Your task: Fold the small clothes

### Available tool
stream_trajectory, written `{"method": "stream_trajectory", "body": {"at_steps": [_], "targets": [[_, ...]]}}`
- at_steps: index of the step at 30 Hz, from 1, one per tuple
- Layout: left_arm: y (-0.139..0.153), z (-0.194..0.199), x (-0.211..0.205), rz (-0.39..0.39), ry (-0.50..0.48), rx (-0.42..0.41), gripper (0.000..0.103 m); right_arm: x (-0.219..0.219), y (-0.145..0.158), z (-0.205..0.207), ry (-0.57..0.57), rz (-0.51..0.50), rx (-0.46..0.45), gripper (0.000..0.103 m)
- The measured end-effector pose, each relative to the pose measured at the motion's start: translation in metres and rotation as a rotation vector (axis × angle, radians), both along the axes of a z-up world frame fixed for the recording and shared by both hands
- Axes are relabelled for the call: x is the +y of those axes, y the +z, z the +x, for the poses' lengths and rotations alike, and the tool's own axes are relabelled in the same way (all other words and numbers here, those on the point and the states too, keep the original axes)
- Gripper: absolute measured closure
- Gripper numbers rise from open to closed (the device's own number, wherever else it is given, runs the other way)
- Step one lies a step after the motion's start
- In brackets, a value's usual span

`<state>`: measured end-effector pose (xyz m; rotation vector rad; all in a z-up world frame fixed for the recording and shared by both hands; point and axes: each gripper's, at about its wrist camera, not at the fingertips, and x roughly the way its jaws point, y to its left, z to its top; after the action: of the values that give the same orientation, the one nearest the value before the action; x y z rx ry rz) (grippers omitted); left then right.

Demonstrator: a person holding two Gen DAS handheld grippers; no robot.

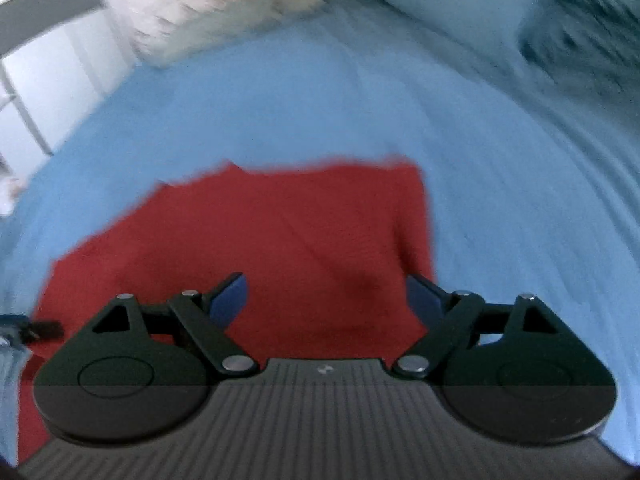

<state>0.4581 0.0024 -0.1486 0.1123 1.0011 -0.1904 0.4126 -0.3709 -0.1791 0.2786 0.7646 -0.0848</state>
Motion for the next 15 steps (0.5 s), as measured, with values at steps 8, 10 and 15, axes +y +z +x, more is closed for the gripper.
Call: {"method": "stream_trajectory", "body": {"at_steps": [8, 10, 15], "targets": [[-0.006, 0.005, -0.003, 0.009, -0.007, 0.007, 0.005, -0.003, -0.045, 0.062, -0.003, 0.029, 0.053, 0.000], [-0.007, 0.004, -0.003, 0.015, -0.010, 0.006, 0.005, -0.006, -0.046, 0.059, -0.007, 0.034, 0.039, 0.000], [-0.012, -0.007, 0.002, 0.009, 0.021, 0.032, 0.005, -0.001, -0.025, 0.025, 0.070, 0.033, 0.020, 0.000]]}}
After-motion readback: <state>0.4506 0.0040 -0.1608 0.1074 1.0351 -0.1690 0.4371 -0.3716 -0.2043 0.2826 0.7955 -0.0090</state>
